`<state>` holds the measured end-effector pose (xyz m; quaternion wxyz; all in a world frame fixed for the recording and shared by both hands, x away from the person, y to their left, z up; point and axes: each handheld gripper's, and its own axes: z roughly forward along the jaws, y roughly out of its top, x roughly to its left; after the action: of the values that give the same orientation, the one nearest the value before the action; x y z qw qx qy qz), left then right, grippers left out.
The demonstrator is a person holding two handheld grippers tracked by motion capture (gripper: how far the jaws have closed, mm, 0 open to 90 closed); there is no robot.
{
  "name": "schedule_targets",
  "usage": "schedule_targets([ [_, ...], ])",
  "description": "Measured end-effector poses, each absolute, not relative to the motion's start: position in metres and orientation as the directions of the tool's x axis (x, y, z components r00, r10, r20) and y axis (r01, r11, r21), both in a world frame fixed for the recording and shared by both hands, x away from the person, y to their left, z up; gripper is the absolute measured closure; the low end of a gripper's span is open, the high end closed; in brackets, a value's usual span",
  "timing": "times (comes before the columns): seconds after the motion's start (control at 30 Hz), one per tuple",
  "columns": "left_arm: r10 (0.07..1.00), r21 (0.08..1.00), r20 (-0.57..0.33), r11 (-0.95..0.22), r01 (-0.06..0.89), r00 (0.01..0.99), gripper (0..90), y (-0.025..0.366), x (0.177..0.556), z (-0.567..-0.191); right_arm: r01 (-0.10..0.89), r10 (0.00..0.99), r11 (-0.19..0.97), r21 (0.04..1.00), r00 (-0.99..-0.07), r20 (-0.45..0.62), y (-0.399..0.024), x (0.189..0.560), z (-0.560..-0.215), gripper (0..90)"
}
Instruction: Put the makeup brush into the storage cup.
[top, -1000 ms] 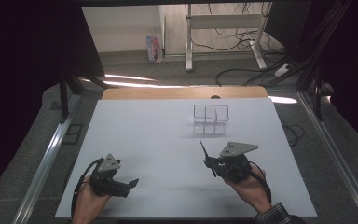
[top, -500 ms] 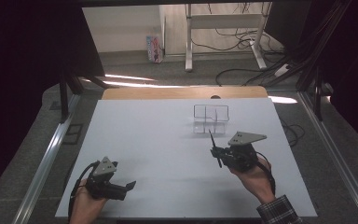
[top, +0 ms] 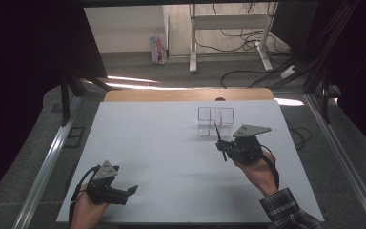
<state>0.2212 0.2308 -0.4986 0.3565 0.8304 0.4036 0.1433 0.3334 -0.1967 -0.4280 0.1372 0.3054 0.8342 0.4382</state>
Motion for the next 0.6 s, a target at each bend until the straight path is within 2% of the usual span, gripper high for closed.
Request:
schedule_targets([
  [0.6, 0.778, 0.714, -0.063, -0.402, 0.573, 0.625, 2.0, 0.236, 0.215, -0.499, 0.382, 0.653, 0.389, 0.838, -0.757, 0.042, -0.194, 0.362, -0.413, 82.7],
])
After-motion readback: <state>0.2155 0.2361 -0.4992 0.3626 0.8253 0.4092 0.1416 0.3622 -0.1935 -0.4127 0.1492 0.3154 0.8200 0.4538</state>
